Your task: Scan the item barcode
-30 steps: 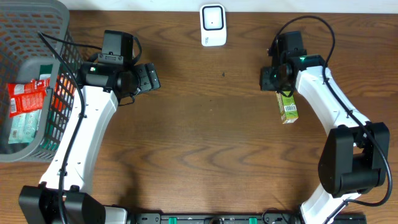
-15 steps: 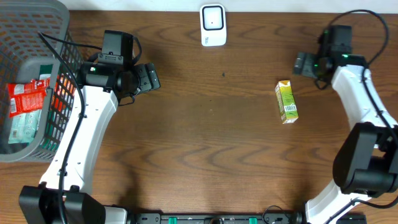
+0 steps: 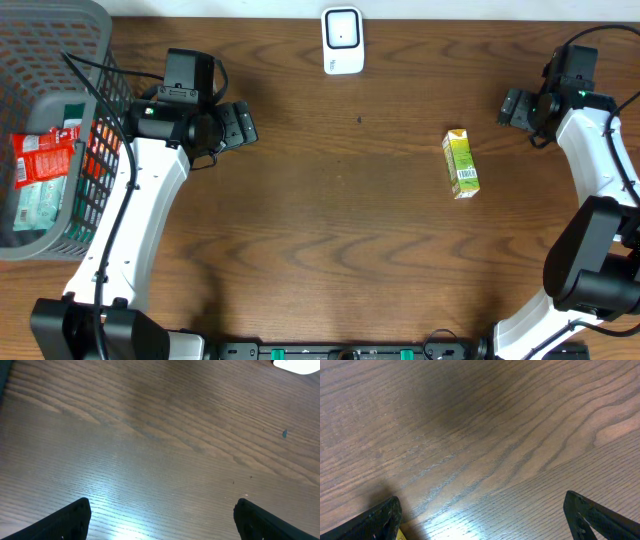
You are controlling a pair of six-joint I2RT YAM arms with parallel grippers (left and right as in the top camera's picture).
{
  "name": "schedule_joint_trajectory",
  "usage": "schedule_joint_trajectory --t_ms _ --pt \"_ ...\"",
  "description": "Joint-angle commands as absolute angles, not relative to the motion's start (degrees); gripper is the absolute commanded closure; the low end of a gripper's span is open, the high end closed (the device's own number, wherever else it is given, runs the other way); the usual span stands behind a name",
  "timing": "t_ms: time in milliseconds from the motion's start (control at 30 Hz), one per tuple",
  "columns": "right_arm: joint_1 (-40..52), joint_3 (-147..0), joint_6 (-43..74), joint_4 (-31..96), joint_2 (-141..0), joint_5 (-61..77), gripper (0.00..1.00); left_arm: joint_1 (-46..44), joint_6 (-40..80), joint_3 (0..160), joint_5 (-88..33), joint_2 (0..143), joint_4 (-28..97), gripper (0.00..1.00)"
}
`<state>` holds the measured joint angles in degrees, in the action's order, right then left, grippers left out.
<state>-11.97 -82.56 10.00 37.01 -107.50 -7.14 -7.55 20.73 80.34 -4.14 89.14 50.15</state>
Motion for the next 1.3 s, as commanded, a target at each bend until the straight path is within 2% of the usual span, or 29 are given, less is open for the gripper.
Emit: schedule_joint_trajectory --t_ms 0,167,267,300,333,367,467,633,700,900,933,1000,1100,1267 --pt "-11.97 -83.72 10.00 37.04 -106.39 -7.64 0.01 -7.42 20.01 80.60 -3.84 89.47 50.35 0.08" --pt "-11.97 -83.72 10.00 37.04 -106.39 -7.64 0.01 -7.42 20.01 80.60 -3.20 89.47 48.80 0.08" --pt "-11.92 -83.72 10.00 37.04 -106.39 -7.64 0.01 -7.40 22.04 80.60 -3.53 89.10 43.27 0.10" --pt "-11.92 -83.72 10.00 37.04 -106.39 -7.62 0.01 -7.40 23.31 80.82 -3.64 88.53 42.04 0.27" --pt "-11.90 -83.72 10.00 37.04 -106.39 -7.62 0.01 -7.40 23.24 81.30 -3.57 88.05 41.12 0.38" --pt "-11.90 -83.72 10.00 37.04 -106.39 -7.64 0.01 -7.33 23.27 82.37 -3.11 87.37 40.58 0.43" --pt "-11.92 -83.72 10.00 37.04 -106.39 -7.64 0.01 -6.20 23.55 89.10 0.03 85.01 41.32 0.43" --pt "-11.90 -83.72 10.00 37.04 -106.39 -7.64 0.01 4.03 30.41 103.22 2.66 81.71 42.83 0.42" --pt "-11.90 -83.72 10.00 37.04 -106.39 -7.62 0.01 9.54 32.12 103.81 2.63 81.41 43.27 0.37" --pt "-11.92 -83.72 10.00 37.04 -106.39 -7.62 0.01 28.18 33.78 103.72 2.28 85.27 51.96 0.36" --pt "-11.92 -83.72 10.00 37.06 -106.39 -7.64 0.01 30.81 33.78 103.72 1.96 86.94 53.63 0.30" --pt "-11.90 -83.72 10.00 37.04 -106.39 -7.64 0.01 34.15 33.76 103.72 1.98 89.95 56.38 0.17" --pt "-11.92 -83.72 10.00 37.04 -106.39 -7.62 0.01 36.73 32.93 103.70 1.34 95.20 59.46 0.08" --pt "-11.90 -83.72 10.00 37.04 -106.39 -7.62 0.01 36.99 28.80 103.68 -6.07 103.81 57.60 0.07"
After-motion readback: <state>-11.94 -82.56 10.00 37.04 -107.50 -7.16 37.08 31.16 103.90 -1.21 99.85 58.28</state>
